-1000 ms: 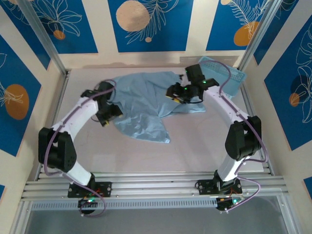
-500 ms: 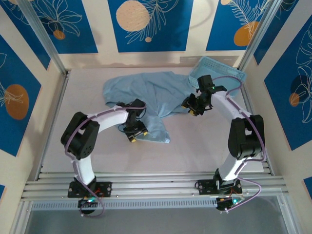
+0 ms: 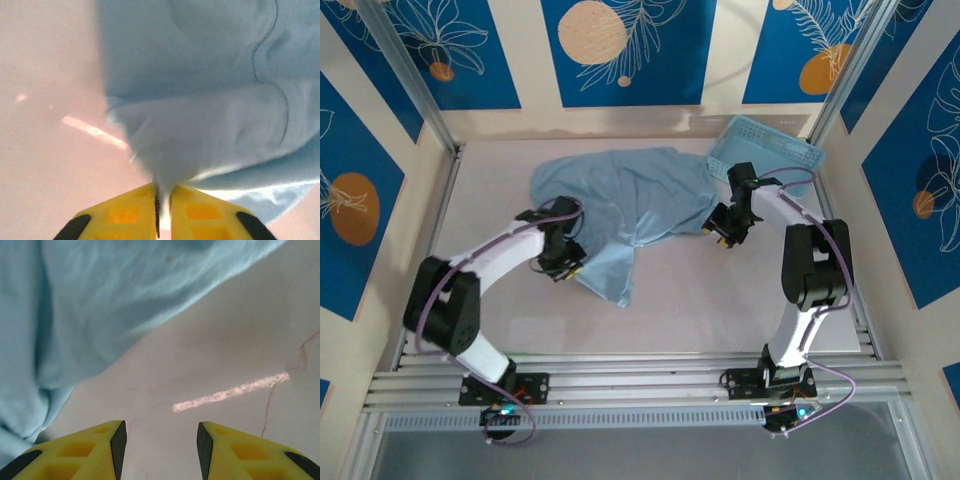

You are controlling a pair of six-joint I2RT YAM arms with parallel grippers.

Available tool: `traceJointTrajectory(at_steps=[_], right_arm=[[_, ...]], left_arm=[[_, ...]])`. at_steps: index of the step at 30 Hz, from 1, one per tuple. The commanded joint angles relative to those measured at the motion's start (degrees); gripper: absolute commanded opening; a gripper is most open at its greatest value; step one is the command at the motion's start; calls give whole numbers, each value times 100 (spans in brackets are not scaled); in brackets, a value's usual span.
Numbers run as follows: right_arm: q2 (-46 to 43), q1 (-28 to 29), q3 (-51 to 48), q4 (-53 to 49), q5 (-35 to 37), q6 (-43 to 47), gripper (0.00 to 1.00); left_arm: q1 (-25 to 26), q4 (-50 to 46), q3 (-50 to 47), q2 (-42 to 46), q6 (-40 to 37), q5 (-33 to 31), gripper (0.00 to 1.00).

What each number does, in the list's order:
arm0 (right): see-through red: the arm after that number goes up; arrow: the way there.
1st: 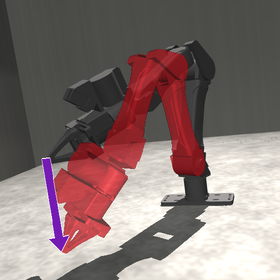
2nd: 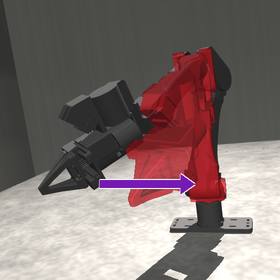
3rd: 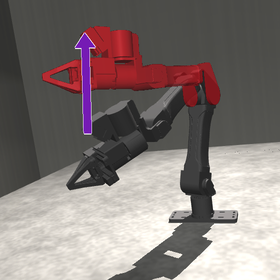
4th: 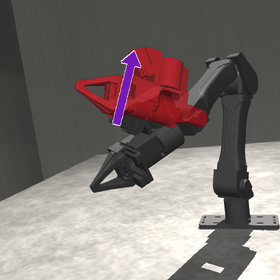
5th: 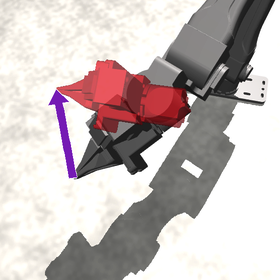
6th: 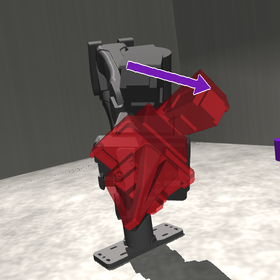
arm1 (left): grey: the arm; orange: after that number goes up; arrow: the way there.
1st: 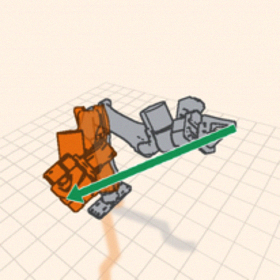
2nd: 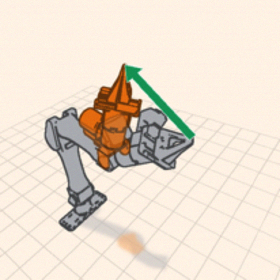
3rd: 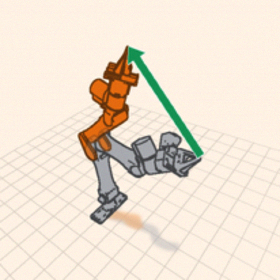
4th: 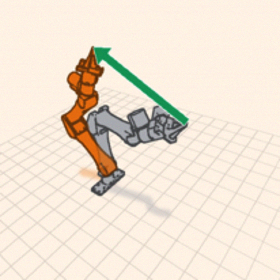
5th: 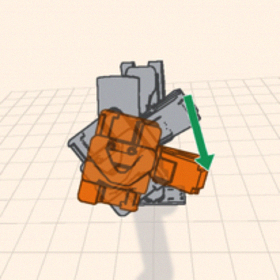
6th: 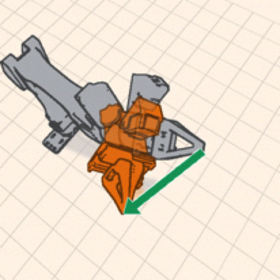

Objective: Fold and stack the t-shirts

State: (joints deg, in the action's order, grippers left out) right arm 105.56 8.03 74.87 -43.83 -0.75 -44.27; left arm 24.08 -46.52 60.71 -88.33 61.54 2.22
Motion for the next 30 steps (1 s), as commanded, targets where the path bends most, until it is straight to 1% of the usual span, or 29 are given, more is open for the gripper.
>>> traceJointTrajectory(at_steps=[1,2,3,4,7,11,15,18,21,24,28,30], right_arm=[[123,91,218,-366,341,-192,45],[110,87,205,-357,391,-198,45],[93,92,178,-327,428,-205,45],[79,93,152,-297,450,-205,45],[128,74,199,-329,487,-140,47],[215,-23,223,-334,506,-30,49],[261,-150,240,-277,506,125,50],[358,-246,263,-238,463,175,50],[481,-295,322,-227,479,173,50],[602,-300,393,-219,497,164,50],[744,-303,527,-231,488,121,50],[815,-301,603,-270,505,87,49]], left_arm=[[-515,-712,-142,640,-293,-184,48],[-674,-706,-162,803,-353,-176,61],[-860,-629,-190,934,-423,-125,67],[-1030,-528,-193,989,-485,-59,69],[-1326,-190,-39,708,-613,190,68],[-1354,340,318,-77,-687,369,68],[-1365,869,604,-826,-472,727,68],[-1289,973,997,-1175,-355,708,68],[-1155,800,1484,-1473,-404,625,67],[-965,323,1934,-1739,-463,467,65],[-714,76,2142,-1958,-384,437,61],[-575,-434,2433,-2182,-362,326,59]])
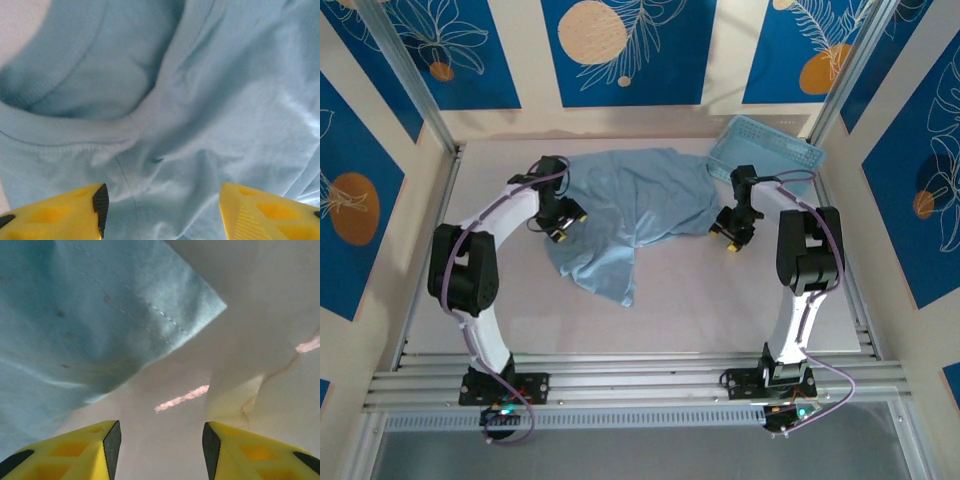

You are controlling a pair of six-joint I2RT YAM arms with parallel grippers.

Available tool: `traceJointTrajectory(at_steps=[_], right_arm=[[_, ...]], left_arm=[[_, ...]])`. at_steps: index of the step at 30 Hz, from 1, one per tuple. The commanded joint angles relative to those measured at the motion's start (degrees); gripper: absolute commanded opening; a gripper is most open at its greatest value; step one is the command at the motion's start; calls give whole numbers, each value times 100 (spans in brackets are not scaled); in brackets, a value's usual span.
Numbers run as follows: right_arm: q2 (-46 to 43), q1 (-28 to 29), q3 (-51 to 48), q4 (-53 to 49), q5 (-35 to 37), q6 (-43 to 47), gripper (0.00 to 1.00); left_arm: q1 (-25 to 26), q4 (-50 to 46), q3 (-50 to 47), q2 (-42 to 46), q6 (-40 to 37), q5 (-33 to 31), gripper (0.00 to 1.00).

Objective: Fold and stack the t-shirts

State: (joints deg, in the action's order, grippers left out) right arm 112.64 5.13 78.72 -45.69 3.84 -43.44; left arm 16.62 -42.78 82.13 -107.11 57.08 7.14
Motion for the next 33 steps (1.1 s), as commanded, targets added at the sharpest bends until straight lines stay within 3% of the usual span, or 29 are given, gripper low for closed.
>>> traceJointTrajectory(at_steps=[1,11,21,23,25,27,33], right_arm=[[142,-11,252,-98,47,-10,49],[346,6,415,-175,60,-108,49],[379,6,423,-186,169,-121,48],[386,6,436,-186,179,-120,48],[412,-3,477,-179,196,-109,47],[443,-12,516,-170,216,-103,41],[460,-38,599,-52,239,-58,10]], left_arm=[[245,-1046,453,-422,74,-243,58],[461,-1822,974,-961,23,-857,50],[477,-1398,1131,-1330,40,-908,34],[498,-1392,1200,-1399,13,-898,27],[510,-1380,1200,-1380,12,-954,12],[513,-1407,1161,-1231,5,-1102,0],[480,-1528,875,-321,-117,-1372,0]])
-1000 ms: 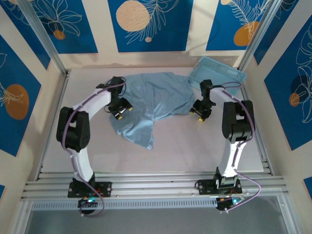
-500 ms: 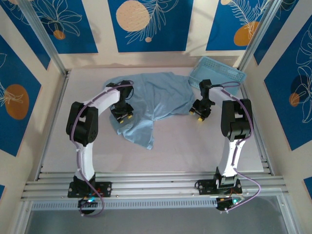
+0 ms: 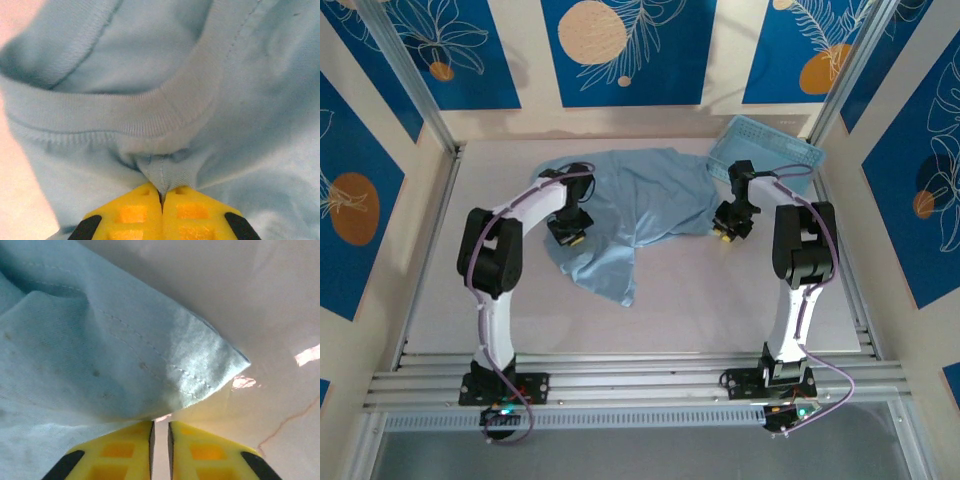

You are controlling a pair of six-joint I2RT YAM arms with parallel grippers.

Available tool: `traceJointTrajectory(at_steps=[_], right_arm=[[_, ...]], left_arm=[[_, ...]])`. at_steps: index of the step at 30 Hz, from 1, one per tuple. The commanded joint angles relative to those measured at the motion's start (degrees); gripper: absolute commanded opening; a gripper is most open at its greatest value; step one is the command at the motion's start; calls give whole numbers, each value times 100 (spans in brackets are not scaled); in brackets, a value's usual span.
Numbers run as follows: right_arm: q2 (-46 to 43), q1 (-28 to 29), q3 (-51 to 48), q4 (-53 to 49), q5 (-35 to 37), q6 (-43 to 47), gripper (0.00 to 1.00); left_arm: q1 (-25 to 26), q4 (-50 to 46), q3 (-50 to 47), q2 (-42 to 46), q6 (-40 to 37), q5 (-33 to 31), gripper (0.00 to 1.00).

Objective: Fold and stack the t-shirts

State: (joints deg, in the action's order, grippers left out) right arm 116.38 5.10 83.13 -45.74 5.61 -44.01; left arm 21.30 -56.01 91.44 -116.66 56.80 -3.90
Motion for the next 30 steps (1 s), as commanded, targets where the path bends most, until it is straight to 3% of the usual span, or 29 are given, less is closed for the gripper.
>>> traceJointTrajectory(at_steps=[1,3,11,30], right_arm=[[91,-36,175,-41,83,6,5],[87,-41,186,-33,131,-2,0],[122,-45,239,-180,307,-123,0],[-195,120,-33,-366,628,120,0]], left_arm=[[-15,-240,-132,799,-110,-281,0],[-82,-276,-332,1143,-125,-304,0],[-657,-349,-1057,2201,-331,-222,0],[-2528,-343,-1993,3086,-1701,-58,0]])
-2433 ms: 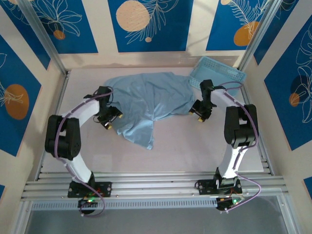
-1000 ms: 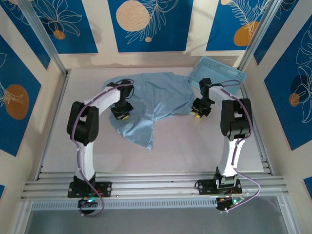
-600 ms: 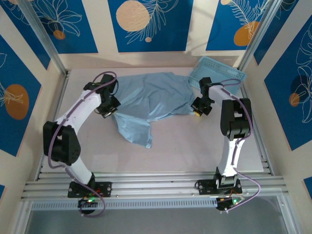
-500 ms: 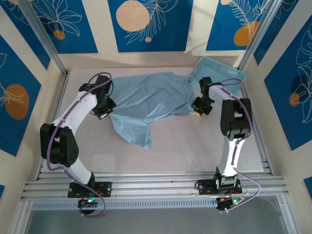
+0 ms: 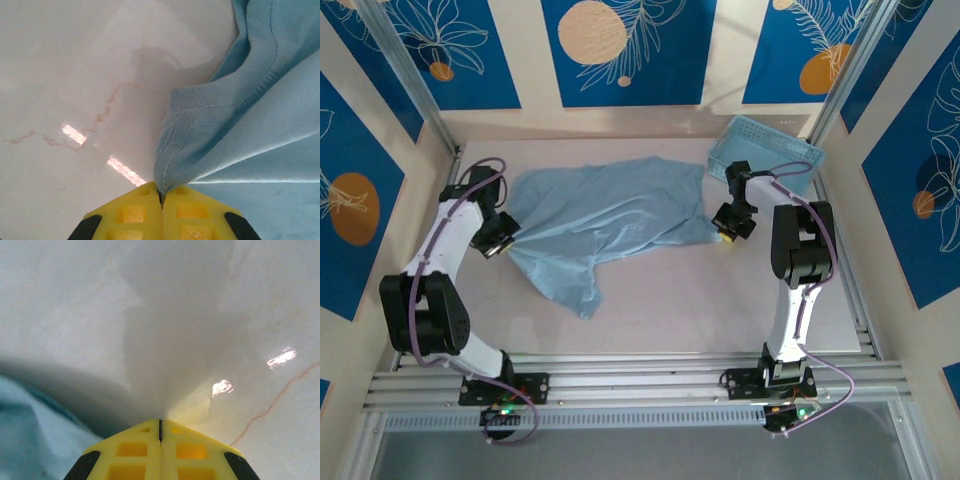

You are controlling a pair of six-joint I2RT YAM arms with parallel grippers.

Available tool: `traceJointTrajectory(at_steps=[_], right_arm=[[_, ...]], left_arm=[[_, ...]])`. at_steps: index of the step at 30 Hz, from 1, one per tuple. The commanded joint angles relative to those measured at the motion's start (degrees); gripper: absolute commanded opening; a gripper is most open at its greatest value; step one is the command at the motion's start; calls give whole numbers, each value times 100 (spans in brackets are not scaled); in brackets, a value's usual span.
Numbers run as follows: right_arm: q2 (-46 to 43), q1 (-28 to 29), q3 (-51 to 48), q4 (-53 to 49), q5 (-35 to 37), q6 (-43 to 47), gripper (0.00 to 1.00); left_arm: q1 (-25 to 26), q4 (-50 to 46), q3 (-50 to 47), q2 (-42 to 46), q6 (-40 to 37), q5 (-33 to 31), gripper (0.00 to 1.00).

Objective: Fold and stack the t-shirts

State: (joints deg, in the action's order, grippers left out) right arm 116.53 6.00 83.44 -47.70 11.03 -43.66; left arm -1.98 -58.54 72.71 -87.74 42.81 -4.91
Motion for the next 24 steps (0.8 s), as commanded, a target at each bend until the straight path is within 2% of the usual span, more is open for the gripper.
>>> traceJointTrajectory(at_steps=[1,8,12,13,15,18,20,24], right_arm=[[-194,30,-56,-182,79,94,0],[-155,45,-76,-248,107,112,0],[-513,264,-121,-30,-15,418,0],[-634,387,-141,73,-49,524,6],[-740,688,-67,160,-137,782,27],[-426,1082,239,-73,-84,1035,45],[-141,1221,423,-305,77,1044,51],[306,1211,668,-608,143,973,52]], left_arm=[[-263,-59,-151,216,-350,58,0],[-758,237,-122,59,-672,224,0],[-822,409,41,-138,-809,489,0],[-822,429,56,-184,-822,553,0],[-822,460,29,-273,-801,609,0],[-822,491,11,-377,-757,560,0],[-822,531,36,-421,-743,587,0],[-822,491,183,-499,-790,502,0]])
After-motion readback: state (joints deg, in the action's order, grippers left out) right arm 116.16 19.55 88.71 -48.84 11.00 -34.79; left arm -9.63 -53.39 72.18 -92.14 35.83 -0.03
